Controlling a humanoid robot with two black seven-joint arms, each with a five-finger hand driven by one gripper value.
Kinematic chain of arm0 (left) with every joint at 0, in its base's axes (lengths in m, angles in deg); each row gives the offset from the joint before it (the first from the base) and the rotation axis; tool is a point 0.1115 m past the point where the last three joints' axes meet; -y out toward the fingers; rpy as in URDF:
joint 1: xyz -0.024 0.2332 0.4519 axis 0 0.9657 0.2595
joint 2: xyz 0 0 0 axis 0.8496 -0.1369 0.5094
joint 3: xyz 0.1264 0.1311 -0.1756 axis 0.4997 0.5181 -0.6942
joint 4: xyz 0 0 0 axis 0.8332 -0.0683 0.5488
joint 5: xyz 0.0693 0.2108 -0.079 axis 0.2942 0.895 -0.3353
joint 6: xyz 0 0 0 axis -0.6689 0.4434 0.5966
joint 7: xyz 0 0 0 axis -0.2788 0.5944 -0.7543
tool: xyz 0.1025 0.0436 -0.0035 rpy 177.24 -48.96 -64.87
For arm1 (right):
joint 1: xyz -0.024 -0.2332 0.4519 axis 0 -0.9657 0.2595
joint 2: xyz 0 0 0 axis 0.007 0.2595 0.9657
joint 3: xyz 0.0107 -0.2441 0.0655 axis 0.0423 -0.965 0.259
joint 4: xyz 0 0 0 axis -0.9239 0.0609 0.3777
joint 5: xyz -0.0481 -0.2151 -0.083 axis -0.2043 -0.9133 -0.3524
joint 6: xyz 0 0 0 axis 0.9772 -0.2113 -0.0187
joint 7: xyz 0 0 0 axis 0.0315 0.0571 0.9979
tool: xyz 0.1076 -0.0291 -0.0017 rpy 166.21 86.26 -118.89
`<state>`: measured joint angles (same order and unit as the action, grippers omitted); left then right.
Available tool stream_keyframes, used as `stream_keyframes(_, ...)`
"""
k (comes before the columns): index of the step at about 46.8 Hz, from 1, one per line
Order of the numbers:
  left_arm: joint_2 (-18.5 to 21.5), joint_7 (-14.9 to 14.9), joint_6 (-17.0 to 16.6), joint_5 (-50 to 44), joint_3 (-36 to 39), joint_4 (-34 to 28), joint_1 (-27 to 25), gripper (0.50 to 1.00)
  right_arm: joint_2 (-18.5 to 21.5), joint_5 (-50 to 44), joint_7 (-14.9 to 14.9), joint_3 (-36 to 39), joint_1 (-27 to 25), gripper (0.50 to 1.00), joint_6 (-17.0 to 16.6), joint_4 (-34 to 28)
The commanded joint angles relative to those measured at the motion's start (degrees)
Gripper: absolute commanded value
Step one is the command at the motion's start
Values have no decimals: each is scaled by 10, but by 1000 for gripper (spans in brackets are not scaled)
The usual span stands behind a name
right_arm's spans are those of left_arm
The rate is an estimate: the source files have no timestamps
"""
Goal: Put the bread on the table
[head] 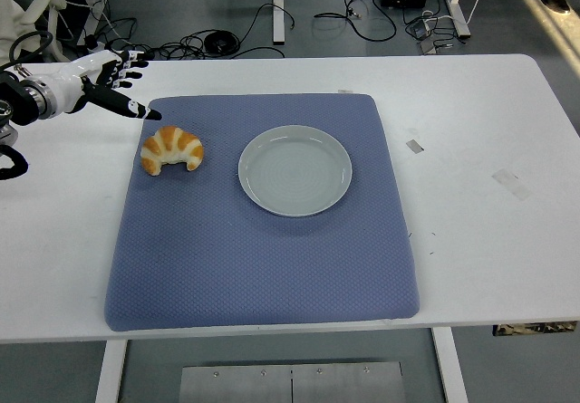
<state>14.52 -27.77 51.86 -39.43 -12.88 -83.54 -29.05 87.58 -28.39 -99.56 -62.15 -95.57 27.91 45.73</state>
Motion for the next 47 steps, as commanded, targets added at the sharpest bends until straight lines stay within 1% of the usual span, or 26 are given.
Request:
stream_keyframes(1, -7, 1, 0, 0, -43, 0, 23, 981, 0, 0, 0, 0, 0, 1000, 0, 0)
stream_keyframes(17, -45, 1, 1, 0, -206, -1, 110, 984, 0, -1, 0, 0, 0, 1000, 0, 0)
stream_keyframes(25, -59, -2, 0, -4, -249, -1, 141, 984, 0, -1, 0, 0, 0, 1000, 0, 0)
stream_keyframes(34, -75, -1, -1, -82, -316, -1, 166, 984, 0, 0, 0, 0, 0, 1000, 0, 0)
stream_keyframes(42, -96, 3, -1, -111, -360, -2, 183, 984, 0, 0, 0, 0, 0, 1000, 0, 0)
stream_keyframes(47, -109, 4, -1, -135, -370, -2, 193, 984, 0, 0, 0, 1, 0, 1000, 0, 0)
